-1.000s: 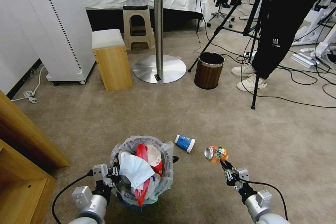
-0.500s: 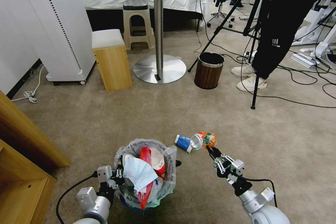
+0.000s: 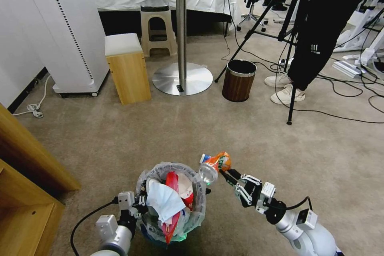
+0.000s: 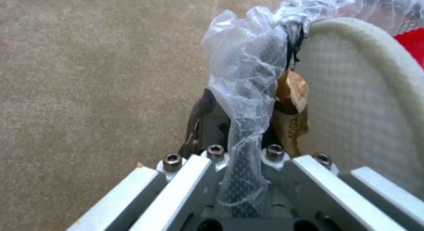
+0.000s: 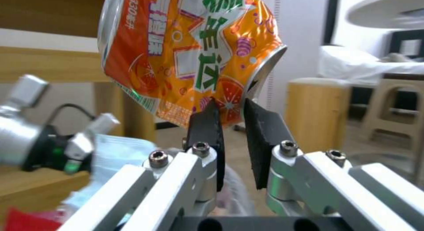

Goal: Pick up the trash bin and place the garbage on the floor into it.

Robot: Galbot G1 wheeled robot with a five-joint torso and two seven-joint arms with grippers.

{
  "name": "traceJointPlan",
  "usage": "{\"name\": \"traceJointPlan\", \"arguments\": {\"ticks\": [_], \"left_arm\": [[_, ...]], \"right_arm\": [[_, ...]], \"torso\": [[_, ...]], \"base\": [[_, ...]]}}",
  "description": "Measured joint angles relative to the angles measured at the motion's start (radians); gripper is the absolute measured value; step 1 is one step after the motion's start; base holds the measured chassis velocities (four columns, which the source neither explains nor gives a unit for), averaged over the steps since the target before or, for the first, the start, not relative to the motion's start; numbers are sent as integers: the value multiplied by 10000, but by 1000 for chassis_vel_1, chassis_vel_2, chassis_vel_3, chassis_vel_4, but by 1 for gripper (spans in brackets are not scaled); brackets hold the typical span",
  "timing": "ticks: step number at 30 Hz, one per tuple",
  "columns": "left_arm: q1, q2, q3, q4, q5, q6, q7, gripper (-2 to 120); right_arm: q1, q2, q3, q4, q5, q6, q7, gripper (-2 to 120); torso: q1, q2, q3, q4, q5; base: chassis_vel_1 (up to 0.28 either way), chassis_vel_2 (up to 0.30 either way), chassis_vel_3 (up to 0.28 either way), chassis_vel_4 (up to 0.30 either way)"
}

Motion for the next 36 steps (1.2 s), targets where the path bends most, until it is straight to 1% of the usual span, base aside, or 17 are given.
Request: {"name": "traceJointPlan", "arguments": {"ticks": [2, 4, 6, 8, 10, 12, 15, 19, 22, 24, 27, 28, 29, 32, 36], "left_arm": [[-1, -1, 10, 6, 16, 3, 4, 1], [-16, -25, 50, 16, 80, 33, 9, 1], [-17, -28, 55, 16, 86, 40, 9, 1], [-29, -42, 92, 18, 166, 81, 9, 1], [-30, -46, 96, 20, 176, 86, 9, 1], [-64, -89, 115, 41, 243, 122, 10, 1], [-99, -135, 151, 64, 272, 159, 9, 1], [-147, -213, 184, 46, 179, 389, -75, 1], [-136, -254, 202, -88, -49, 677, -244, 1], [-43, -355, 162, -277, -202, 961, -401, 1], [-11, -418, 128, -420, -416, 1173, -510, 1], [-2, -439, 93, -547, -598, 1324, -620, 1], [-2, -439, 93, -547, -598, 1324, -620, 1], [39, -481, -22, -957, -1046, 1647, -864, 1], [65, -497, -120, -1209, -1265, 1834, -1030, 1]], "right_arm": [[18, -62, -24, 44, 36, -51, -54, 11], [149, -384, -134, 236, 146, -309, -306, 11], [170, -430, -151, 257, 160, -341, -339, 11], [331, -756, -327, 372, 291, -556, -522, 11], [362, -806, -370, 385, 319, -583, -547, 11], [532, -1025, -614, 472, 540, -731, -635, 11], [646, -1144, -837, 526, 720, -814, -653, 11], [838, -1386, -1171, 607, 861, -952, -718, 11], [990, -1502, -1336, 621, 920, -1005, -718, 11], [1224, -1619, -1630, 598, 999, -1043, -704, 11], [1302, -1665, -1772, 583, 1034, -1050, -692, 11], [1319, -1681, -1805, 559, 1035, -1050, -692, 11], [1319, -1681, -1805, 559, 1035, -1050, -692, 11], [1331, -1747, -1819, 483, 1030, -1021, -735, 11], [1324, -1793, -1809, 474, 1030, -985, -775, 11]], "torso": [[0, 0, 0, 0, 0], [0, 1, 0, 0, 0], [0, 0, 0, 1, 0], [0, 0, 0, 0, 1], [0, 0, 0, 1, 1], [0, 1, 0, 1, 1], [0, 0, 0, 1, 1], [0, 0, 0, 1, 0], [0, 0, 0, 0, -2], [0, 0, 0, 1, -2], [0, 0, 1, 1, -5], [0, 0, 1, -1, -4], [0, 0, 1, -1, -4], [0, 0, 1, 0, -2], [0, 0, 1, 0, -1]], "base": [[0, 0, 0, 0], [0, 0, 0, 0], [0, 0, 0, 0], [0, 0, 0, 0], [0, 0, 0, 0], [0, 0, 0, 0], [0, 0, 0, 0], [0, 0, 0, 0], [0, 0, 0, 0], [0, 0, 0, 0], [0, 0, 0, 0], [0, 0, 0, 0], [0, 0, 0, 0], [0, 0, 0, 0], [0, 0, 0, 0]]}}
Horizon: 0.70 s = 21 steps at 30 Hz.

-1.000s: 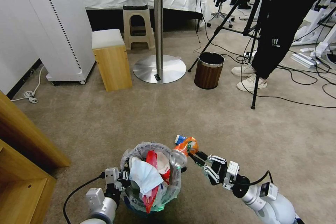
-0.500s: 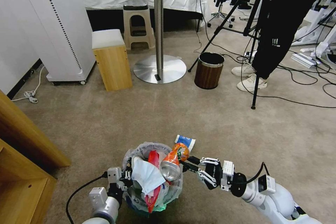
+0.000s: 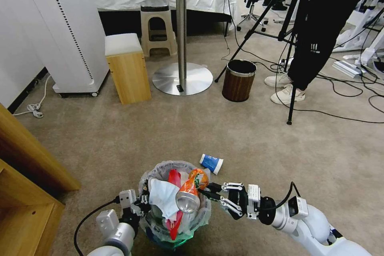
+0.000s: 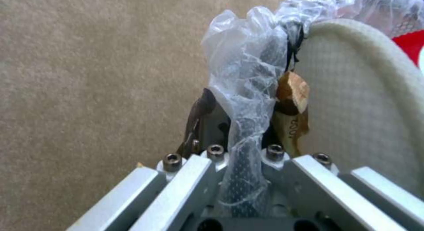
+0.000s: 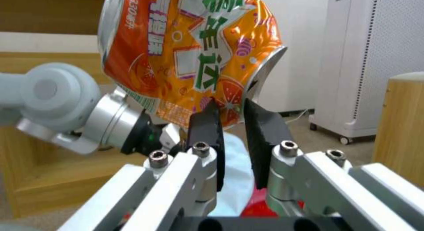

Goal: Pick up the trash bin and place the garbage on the floor into it.

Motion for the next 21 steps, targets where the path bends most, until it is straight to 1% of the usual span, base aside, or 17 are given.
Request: {"name": "traceJointPlan", "arguments": {"ticks": [3, 4, 6, 10, 15, 21], "left_arm": [[9, -6, -15, -85, -105, 83, -102, 1], [19, -16, -7, -194, -289, 240, -293, 1], [17, -31, -13, -300, -465, 366, -478, 1], [6, -63, -38, -440, -685, 506, -665, 1], [-9, -67, -52, -471, -734, 528, -700, 1], [18, -128, 62, -548, -738, 537, -707, 1]], "right_arm": [[2, -13, -13, 0, -2, 3, -4, 11], [8, -27, -30, 2, -18, 1, -6, 11], [34, -46, -75, 14, -38, -6, -6, 11], [106, -80, -233, -8, -102, -13, -4, 11], [145, -98, -372, -47, -228, -28, 47, 11], [246, -96, -755, -129, -458, -43, 526, 11]], "torso": [[0, 0, 0, 1, -1], [0, 0, 0, 0, -1], [0, 0, 0, 0, 0], [0, 0, 0, 1, 0], [0, 0, 0, 1, 0], [0, 0, 0, 1, 0]], "base": [[0, 0, 0, 0], [0, 0, 0, 0], [0, 0, 0, 0], [0, 0, 0, 0], [0, 0, 0, 0], [0, 0, 0, 0]]}}
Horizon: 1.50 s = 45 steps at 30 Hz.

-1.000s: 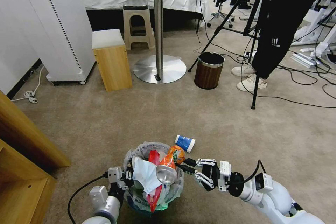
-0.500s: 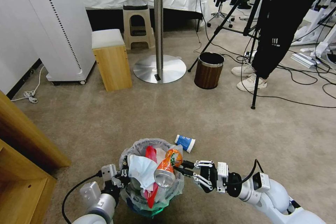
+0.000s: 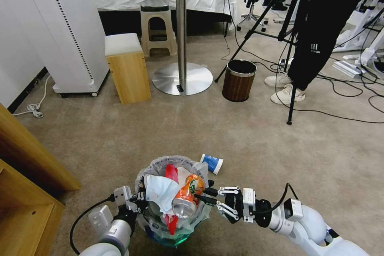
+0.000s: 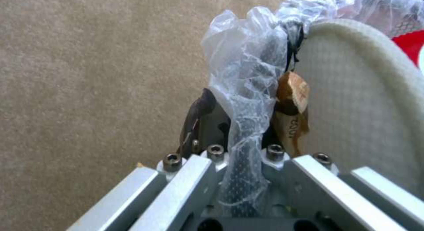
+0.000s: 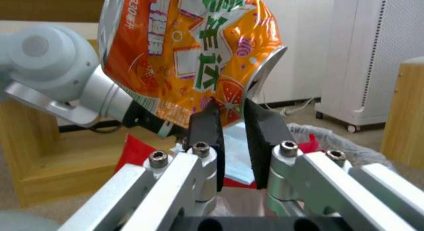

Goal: Pick up the trash bin and place the garbage on the floor into it.

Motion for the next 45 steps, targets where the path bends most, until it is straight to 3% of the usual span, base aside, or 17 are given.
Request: {"name": "traceJointPlan", "arguments": {"ticks": [26, 27, 34, 35, 39, 42, 45], "left_arm": [[299, -44, 323, -387, 248, 65, 99, 1], [329, -42, 367, -432, 259, 65, 105, 1], [419, -6, 391, -545, 274, 64, 111, 1], [464, 15, 389, -591, 268, 64, 111, 1], [510, 25, 393, -623, 254, 64, 112, 1], [546, 28, 422, -638, 246, 59, 116, 1], [567, 28, 435, -666, 240, 58, 119, 1]], "right_arm": [[640, 131, -591, -595, -355, -129, 595, 11], [641, 157, -591, -605, -367, -131, 585, 19], [615, 203, -538, -632, -422, -149, 557, 39], [577, 209, -489, -632, -439, -152, 545, 47], [546, 230, -425, -632, -442, -159, 520, 55], [496, 263, -323, -626, -450, -178, 425, 72], [462, 274, -268, -628, -470, -180, 389, 81]], "torso": [[0, 0, 0, 0, 0], [0, 0, 0, 0, 0], [0, 0, 0, 0, 0], [0, 0, 0, 0, 0], [0, 0, -1, 0, 0], [0, 0, -1, 0, 0], [0, 0, 0, 0, 0]], "base": [[0, 0, 0, 0], [0, 0, 0, 0], [0, 0, 0, 0], [0, 0, 0, 0], [0, 0, 0, 0], [0, 0, 0, 0], [0, 0, 0, 0]]}}
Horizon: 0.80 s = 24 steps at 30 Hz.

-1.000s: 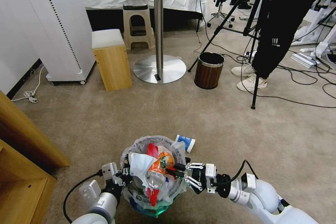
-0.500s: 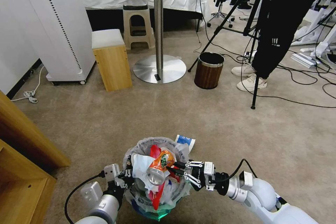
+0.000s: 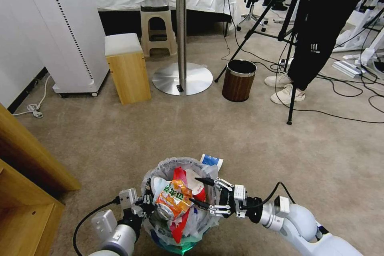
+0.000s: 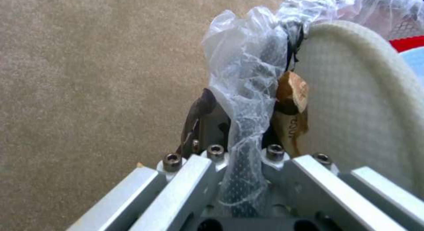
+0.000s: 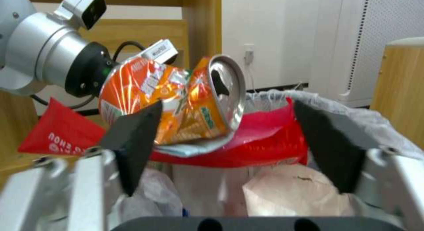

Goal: Pick up the trash bin and place the garbage on the floor into it.

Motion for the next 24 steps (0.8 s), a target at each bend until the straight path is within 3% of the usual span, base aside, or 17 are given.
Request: {"name": "traceJointPlan", "arguments": {"ticks": [5, 24], "left_arm": [[37, 30, -14, -23, -22, -2, 3, 1], [-486, 150, -419, 179, -477, 87, -283, 1]], "right_arm": [[-63, 9, 108, -13, -19, 0, -40, 98], [-323, -1, 663, 181, 137, 55, -43, 100]], "torso": [[0, 0, 0, 1, 0], [0, 0, 0, 1, 0]], "base": [[0, 0, 0, 0], [0, 0, 0, 0]]}}
